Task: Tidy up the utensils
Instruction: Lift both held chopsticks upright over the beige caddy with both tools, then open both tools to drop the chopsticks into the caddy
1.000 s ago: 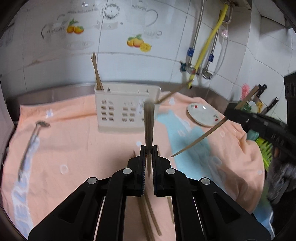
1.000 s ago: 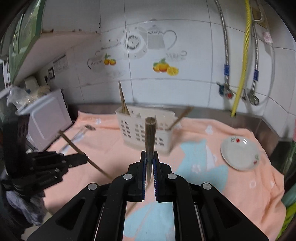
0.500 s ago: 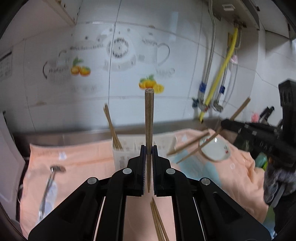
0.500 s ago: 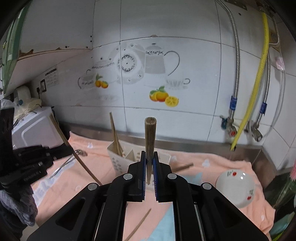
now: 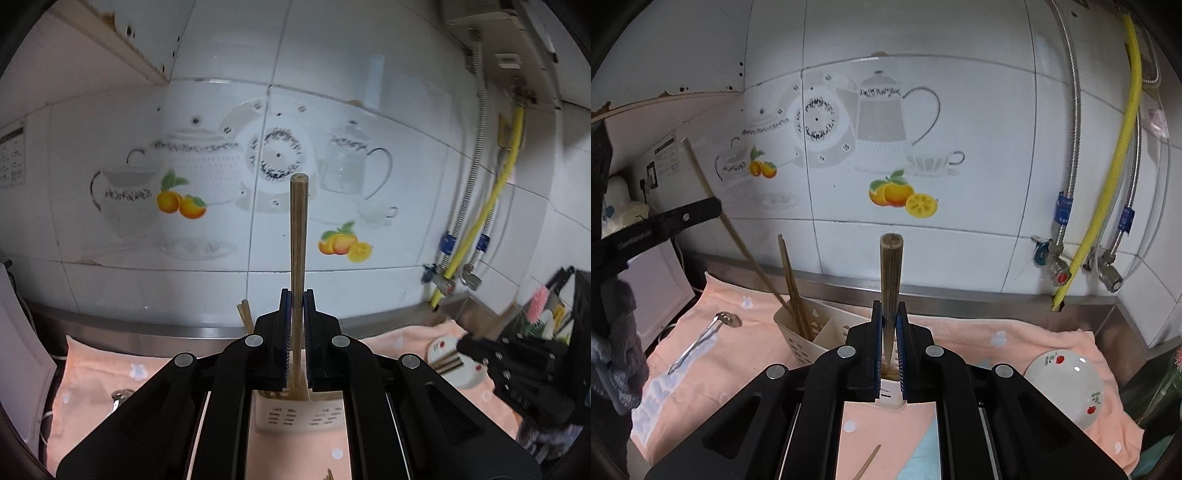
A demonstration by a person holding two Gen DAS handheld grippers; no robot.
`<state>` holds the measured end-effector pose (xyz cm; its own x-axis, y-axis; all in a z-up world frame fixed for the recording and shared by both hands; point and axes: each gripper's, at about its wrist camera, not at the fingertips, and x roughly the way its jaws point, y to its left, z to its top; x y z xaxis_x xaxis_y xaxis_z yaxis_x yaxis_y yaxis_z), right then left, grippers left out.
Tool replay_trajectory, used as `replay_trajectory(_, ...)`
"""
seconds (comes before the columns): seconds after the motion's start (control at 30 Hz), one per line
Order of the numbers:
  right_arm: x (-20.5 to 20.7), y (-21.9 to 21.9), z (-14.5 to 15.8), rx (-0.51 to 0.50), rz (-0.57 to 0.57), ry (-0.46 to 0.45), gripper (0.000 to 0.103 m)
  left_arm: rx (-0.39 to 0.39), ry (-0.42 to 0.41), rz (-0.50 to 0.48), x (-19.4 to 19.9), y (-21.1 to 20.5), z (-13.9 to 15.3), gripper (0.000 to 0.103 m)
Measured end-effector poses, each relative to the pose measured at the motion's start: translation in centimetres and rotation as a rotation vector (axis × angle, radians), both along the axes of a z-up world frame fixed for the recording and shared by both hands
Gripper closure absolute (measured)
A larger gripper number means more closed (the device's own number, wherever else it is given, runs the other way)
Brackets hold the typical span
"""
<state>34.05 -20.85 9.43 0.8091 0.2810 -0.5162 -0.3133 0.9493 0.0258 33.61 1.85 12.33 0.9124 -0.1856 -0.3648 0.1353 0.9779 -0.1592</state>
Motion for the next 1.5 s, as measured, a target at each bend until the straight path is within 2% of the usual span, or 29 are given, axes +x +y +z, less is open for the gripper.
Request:
replay_trajectory(0.4, 1.7, 0.4, -2.7, -0.005, 0.006, 0.060, 0.096, -0.047, 0.155, 0.046, 4.6, 1.7, -6.0, 0.098)
replay_trajectory(0.63, 2.5, 0.6, -4.2, 0.001, 0.005, 0.091, 0.096, -0.058, 0.208, 0.046, 5.4, 2.3, -8.0, 0.097)
replay_trajectory(1.1, 3.0, 0.5, -4.9, 0.021, -0.007, 0.106, 0.096, -0.054, 0.218, 0.050, 5.2, 2.6, -8.1, 0.095)
replay_trajectory(1.17, 2.9, 0.5, -4.7, 0.023, -0.009, 0.098, 0.093, -0.055, 0.216, 0.052, 5.0, 2.7, -7.9, 0.090)
replay_trajectory(1.2, 2.7, 0.4, -4.5, 0.025, -0.011, 0.094, 0.092, -0.056, 0.214, 0.055, 4.9, 2.8, -7.8, 0.082)
replay_trajectory(1.23, 2.5, 0.4, -4.3, 0.027, -0.015, 0.086, 0.091, -0.059, 0.210, 0.060, 4.7, 2.9, -7.7, 0.078)
replay_trajectory(1.43, 0.6, -0.3, -2.8, 0.034, -0.026, 0.040, 0.084, -0.056, 0.192, 0.057, 3.0, 2.9, -6.9, 0.078)
replay_trajectory(1.5, -0.2, -0.5, -2.3, 0.035, -0.028, 0.025, 0.082, -0.054, 0.183, 0.056, 2.0, 2.9, -6.7, 0.073)
